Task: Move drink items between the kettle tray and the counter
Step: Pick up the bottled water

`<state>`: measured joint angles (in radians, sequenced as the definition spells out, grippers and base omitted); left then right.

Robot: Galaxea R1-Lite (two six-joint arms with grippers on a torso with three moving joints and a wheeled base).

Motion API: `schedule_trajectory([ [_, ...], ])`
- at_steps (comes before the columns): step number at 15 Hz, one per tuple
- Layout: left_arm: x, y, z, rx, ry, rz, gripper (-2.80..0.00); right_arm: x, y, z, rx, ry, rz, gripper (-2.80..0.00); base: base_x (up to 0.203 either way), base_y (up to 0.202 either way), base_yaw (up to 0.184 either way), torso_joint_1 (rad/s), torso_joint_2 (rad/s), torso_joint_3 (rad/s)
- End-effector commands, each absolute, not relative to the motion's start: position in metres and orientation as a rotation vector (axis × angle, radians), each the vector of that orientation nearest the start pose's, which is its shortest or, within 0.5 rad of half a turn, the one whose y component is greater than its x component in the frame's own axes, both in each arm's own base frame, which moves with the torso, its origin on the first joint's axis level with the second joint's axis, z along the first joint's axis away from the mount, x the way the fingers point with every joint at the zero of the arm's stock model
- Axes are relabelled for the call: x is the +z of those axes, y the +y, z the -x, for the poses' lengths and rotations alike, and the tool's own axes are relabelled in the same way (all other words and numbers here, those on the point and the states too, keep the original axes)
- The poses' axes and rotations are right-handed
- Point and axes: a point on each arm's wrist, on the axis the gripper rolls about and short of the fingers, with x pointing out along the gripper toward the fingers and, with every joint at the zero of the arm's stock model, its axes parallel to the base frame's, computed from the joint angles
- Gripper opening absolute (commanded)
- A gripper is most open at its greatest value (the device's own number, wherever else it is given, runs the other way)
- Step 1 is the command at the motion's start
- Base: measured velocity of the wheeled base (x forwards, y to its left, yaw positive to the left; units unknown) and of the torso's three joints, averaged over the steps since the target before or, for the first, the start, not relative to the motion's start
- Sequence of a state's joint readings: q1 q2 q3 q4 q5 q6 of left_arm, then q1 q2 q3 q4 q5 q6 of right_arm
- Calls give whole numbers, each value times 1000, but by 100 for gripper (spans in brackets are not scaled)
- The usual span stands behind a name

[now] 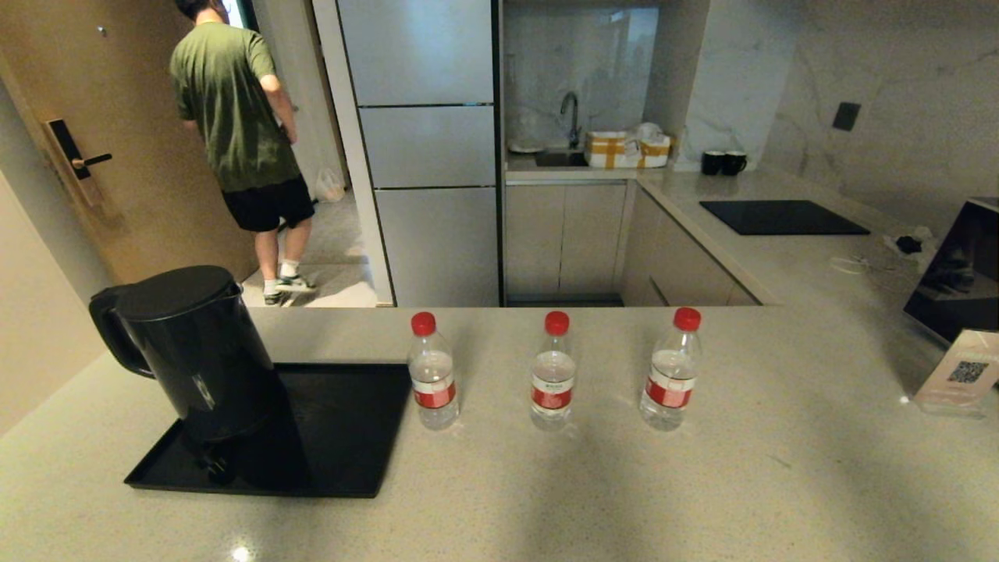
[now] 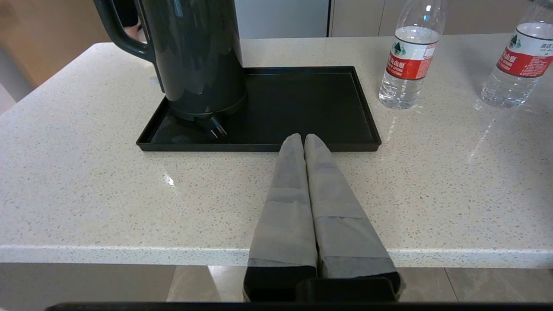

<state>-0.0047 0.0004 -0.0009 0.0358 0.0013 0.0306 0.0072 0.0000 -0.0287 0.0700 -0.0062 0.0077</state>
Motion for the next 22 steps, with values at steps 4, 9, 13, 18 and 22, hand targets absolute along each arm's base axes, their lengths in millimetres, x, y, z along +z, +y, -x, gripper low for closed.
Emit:
schedule_trajectory([
  [4,72,0,23,-4,34,-31,-280,76,0,25,1,46,-7,-280,0,0,0,0,0,0],
  [9,72,0,23,-4,34,-31,-280,76,0,25,1,48,-6,-280,0,0,0,0,0,0],
  [13,72,0,23,-4,35,-31,-280,76,0,25,3,49,-3,-280,0,0,0,0,0,0],
  [18,72,0,23,-4,33,-31,-280,76,0,25,4,48,-3,-280,0,0,0,0,0,0],
  [22,72,0,23,-4,35,-30,-280,76,0,26,5,66,8,-280,0,0,0,0,0,0],
])
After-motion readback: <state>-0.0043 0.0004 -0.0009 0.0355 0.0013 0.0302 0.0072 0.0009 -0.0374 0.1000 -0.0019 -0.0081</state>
